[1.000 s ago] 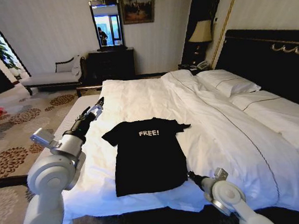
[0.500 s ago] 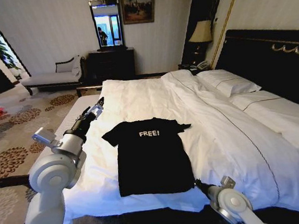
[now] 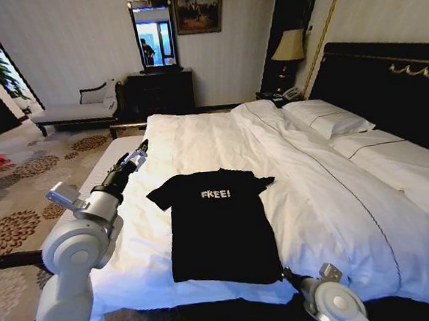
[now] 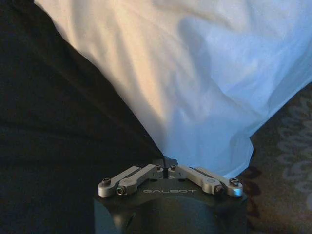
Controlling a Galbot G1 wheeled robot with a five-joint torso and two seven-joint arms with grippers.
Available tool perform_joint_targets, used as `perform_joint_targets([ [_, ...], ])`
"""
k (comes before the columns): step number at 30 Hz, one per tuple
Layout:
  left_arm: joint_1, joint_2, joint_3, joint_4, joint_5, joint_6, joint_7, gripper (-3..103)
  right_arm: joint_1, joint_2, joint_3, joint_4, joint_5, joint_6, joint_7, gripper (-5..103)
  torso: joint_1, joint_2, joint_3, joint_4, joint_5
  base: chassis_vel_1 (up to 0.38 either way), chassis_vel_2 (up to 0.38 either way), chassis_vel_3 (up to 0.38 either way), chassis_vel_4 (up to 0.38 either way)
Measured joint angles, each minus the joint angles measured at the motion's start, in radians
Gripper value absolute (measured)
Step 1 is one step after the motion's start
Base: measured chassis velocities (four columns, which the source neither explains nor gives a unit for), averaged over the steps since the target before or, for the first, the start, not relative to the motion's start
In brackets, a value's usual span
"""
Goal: Fold the clothes on the bed.
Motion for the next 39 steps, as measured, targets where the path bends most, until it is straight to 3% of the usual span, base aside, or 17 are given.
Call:
perform_joint_targets([
  [5,0.003,0.006,-0.005,-0.003,0.000,0.000,0.000,100,0.005,0.006,-0.001,0.027,-0.021,-0.001,0.002,12,0.000,0.000,0.000,-0.0003,0.0000,0.000,0.000,0.000,0.000],
  [7,0.008,0.012,-0.013,-0.006,0.000,0.000,0.000,100,0.015,0.007,0.013,0.068,-0.042,-0.001,-0.001,28,0.000,0.000,0.000,0.0001,-0.0001,0.000,0.000,0.000,0.000],
  [9,0.011,0.014,-0.015,-0.008,0.000,0.000,0.000,100,0.023,0.005,0.021,0.086,-0.052,0.000,-0.003,28,0.000,0.000,0.000,-0.0001,-0.0001,0.000,0.000,0.000,0.000],
  [12,0.016,0.017,-0.022,-0.012,0.000,0.001,0.000,100,0.090,-0.023,0.048,0.114,-0.074,0.012,-0.038,44,0.000,0.000,0.000,-0.0001,-0.0002,0.000,0.000,0.000,0.000],
  [14,0.017,0.017,-0.025,-0.012,0.000,0.001,0.000,100,0.120,-0.035,0.051,0.109,-0.069,0.016,-0.053,44,0.000,0.000,0.000,-0.0001,-0.0001,0.000,0.000,0.000,0.000],
  [18,0.035,0.016,-0.055,-0.016,0.000,0.001,-0.003,100,0.336,-0.097,0.017,-0.030,0.031,0.045,-0.171,66,0.000,0.000,0.000,0.0002,0.0003,0.000,0.000,0.000,0.000],
  [21,0.049,0.020,-0.070,-0.016,0.002,0.001,-0.005,100,0.446,-0.114,-0.020,-0.134,0.076,0.046,-0.237,71,0.000,0.000,0.000,0.0003,0.0004,0.000,0.000,0.000,0.000],
  [24,0.056,0.028,-0.079,-0.012,0.004,0.001,-0.008,100,0.626,-0.129,-0.102,-0.324,0.091,0.047,-0.360,88,0.000,0.000,0.000,0.0006,0.0001,0.000,0.000,0.000,0.000],
  [27,0.058,0.032,-0.084,-0.011,0.004,0.001,-0.012,100,0.724,-0.128,-0.161,-0.440,0.097,0.047,-0.403,97,0.000,0.000,0.000,0.0001,0.0000,0.000,0.000,0.000,0.000],
  [32,0.059,0.035,-0.089,-0.011,0.004,0.003,-0.017,100,0.837,-0.105,-0.220,-0.603,0.117,0.045,-0.419,100,0.000,0.000,0.000,0.0003,0.0001,0.000,0.000,0.000,0.000],
  [39,0.053,0.031,-0.076,-0.001,0.010,0.006,-0.017,100,0.908,-0.067,-0.242,-0.763,0.046,0.058,-0.469,100,0.000,0.000,0.000,-0.0002,0.0001,0.000,0.000,0.000,0.000],
])
